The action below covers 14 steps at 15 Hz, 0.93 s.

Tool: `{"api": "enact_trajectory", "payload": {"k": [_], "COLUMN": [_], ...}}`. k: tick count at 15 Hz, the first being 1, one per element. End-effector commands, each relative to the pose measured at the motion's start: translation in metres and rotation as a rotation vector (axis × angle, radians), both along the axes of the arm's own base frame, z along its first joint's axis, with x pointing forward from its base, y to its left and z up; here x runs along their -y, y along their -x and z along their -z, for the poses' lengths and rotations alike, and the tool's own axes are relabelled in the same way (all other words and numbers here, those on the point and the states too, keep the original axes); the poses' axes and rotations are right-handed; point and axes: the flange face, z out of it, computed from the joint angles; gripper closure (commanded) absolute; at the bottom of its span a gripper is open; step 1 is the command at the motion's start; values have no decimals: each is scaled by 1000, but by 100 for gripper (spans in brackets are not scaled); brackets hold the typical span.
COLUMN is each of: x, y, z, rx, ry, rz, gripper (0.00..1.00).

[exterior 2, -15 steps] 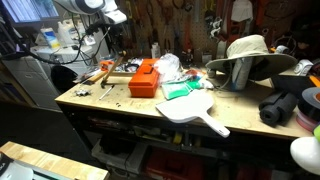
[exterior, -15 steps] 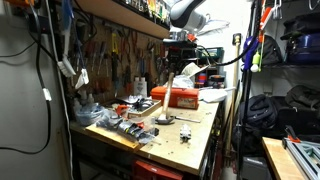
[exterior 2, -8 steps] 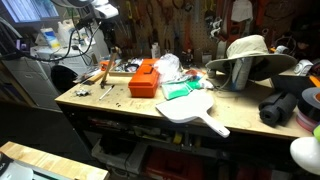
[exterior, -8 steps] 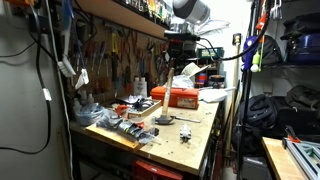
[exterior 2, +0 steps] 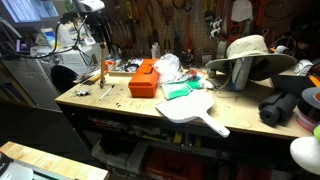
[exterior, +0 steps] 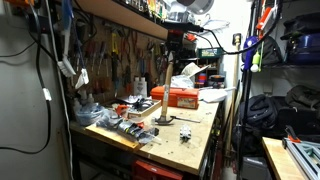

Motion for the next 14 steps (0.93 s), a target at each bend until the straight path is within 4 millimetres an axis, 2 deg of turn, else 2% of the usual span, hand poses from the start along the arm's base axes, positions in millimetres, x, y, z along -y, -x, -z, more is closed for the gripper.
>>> {"api": "enact_trajectory", "payload": {"k": [1,7,14], "x": [-37,-78,-109], "y": [23,33,38], "z": [11,9,15], "rx": [-65,-113,-168], "ry": [-13,-20,-4], "rz": [-51,-126,-173], "gripper": [92,92,92]}}
